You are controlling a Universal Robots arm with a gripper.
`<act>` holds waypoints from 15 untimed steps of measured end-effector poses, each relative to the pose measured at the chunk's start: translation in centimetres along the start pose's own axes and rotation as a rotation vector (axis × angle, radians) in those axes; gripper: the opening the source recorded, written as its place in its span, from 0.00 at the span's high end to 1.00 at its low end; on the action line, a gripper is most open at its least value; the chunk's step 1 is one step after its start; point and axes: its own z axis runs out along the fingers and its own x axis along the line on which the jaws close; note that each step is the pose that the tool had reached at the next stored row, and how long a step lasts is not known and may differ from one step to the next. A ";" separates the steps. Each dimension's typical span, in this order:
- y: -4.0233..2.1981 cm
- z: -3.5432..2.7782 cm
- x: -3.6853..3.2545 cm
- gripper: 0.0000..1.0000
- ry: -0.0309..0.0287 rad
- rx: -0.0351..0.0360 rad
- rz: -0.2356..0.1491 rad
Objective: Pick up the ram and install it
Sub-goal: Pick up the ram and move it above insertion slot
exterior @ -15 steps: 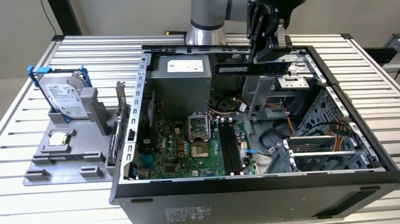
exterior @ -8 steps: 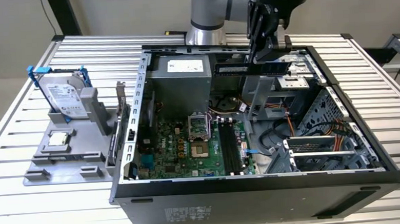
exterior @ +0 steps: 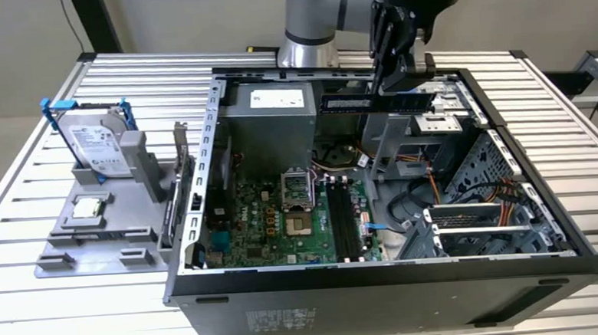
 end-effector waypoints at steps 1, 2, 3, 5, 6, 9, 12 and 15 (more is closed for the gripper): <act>0.00 0.00 0.00 1.00 0.0000 0.0001 0.001; 0.00 0.00 0.00 1.00 -0.0001 0.0001 0.003; 0.00 0.00 0.00 1.00 -0.0001 0.0003 0.004; 0.00 0.00 0.00 1.00 -0.0002 0.0004 0.007; 0.00 0.00 0.00 1.00 -0.0001 0.0004 0.009; 0.00 0.00 0.00 1.00 -0.0002 0.0006 0.013; 0.00 0.01 0.00 1.00 -0.0003 0.0008 0.017; 0.00 0.01 0.00 1.00 -0.0003 0.0010 0.021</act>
